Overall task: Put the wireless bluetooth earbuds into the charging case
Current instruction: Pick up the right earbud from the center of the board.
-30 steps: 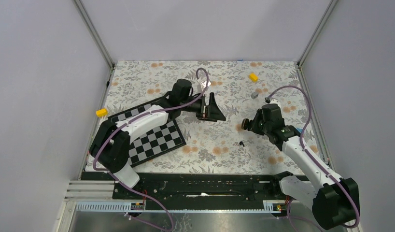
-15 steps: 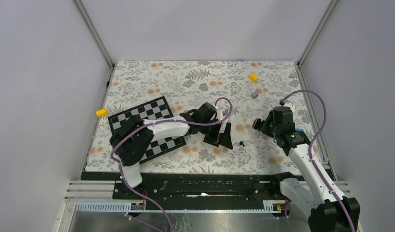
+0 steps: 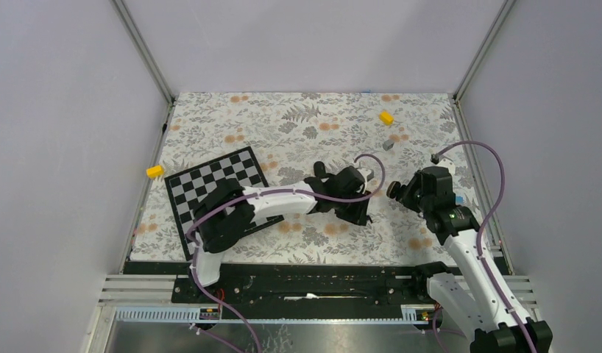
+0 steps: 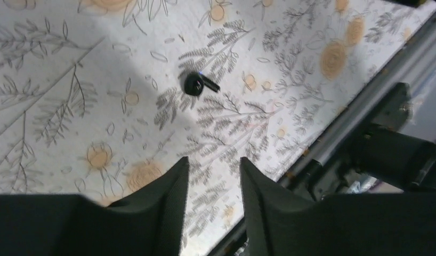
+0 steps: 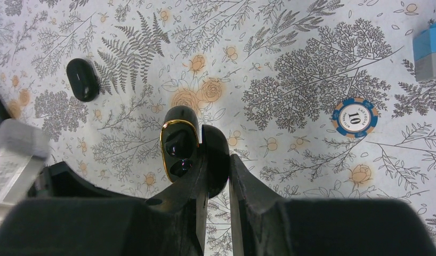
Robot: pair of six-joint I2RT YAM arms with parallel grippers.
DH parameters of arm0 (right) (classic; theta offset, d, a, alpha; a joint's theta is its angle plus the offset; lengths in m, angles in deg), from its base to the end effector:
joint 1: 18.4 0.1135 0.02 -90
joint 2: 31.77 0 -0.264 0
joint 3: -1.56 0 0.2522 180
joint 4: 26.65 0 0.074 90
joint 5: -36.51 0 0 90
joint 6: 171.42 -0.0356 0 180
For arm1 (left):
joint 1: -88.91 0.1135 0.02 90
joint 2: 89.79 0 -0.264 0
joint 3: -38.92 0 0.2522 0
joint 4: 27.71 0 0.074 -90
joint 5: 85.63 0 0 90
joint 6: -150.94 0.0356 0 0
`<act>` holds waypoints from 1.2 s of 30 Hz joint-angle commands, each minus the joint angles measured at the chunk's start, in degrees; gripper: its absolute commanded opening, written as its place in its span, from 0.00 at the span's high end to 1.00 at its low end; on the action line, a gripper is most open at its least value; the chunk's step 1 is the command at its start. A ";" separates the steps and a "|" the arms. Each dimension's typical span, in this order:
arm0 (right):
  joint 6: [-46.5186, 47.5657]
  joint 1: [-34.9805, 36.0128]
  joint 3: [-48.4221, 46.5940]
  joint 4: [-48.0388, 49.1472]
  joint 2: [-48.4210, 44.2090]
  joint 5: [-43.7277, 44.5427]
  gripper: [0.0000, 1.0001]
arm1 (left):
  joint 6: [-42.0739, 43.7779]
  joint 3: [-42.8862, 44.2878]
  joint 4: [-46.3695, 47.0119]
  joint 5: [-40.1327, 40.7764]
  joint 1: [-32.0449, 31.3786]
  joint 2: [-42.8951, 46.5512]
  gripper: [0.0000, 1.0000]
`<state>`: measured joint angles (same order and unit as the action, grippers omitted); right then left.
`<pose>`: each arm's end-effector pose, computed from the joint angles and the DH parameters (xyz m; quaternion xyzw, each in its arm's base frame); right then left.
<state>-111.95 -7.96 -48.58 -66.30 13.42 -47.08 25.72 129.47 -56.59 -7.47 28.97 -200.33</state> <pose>0.1729 0.0278 0.2603 0.1798 0.8663 0.1158 0.4514 0.2047 -0.3682 0.1925 0.2347 0.9019 -0.3231 0.1644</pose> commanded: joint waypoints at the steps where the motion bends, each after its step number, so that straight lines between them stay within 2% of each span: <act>1: -0.99 -0.33 -1.76 -2.30 -2.57 -0.33 1.00 | -1.40 4.97 -2.10 9.37 -2.32 -4.59 0.66; 9: -0.26 -0.31 -2.28 -5.59 -5.68 0.30 1.00 | -3.60 9.41 -1.65 14.72 -4.80 -7.80 0.54; 16: 0.04 -0.30 -3.00 -7.04 -7.67 0.34 1.00 | -5.54 11.93 -2.08 19.87 -5.51 -10.94 0.54; 25: 0.83 -0.33 -3.81 -7.93 -7.64 -0.13 1.00 | -6.12 15.67 -2.72 22.54 -5.89 -14.77 0.58; 31: 0.75 -0.33 -3.65 -7.84 -7.86 -0.09 1.00 | -6.34 14.83 -2.84 22.44 -5.98 -14.57 0.64; 33: 0.73 -0.32 -3.67 -7.80 -7.73 -0.09 1.00 | -6.19 14.36 -2.90 22.52 -5.98 -14.13 0.70; 36: 0.73 -0.29 -3.72 -7.86 -7.91 -0.13 1.00 | -6.13 14.00 -3.33 22.76 -6.06 -13.54 0.72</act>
<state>-111.84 -7.96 -49.74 -74.41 5.99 -47.08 19.80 143.59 -59.60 13.75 23.44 -214.54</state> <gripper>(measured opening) 0.235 0.287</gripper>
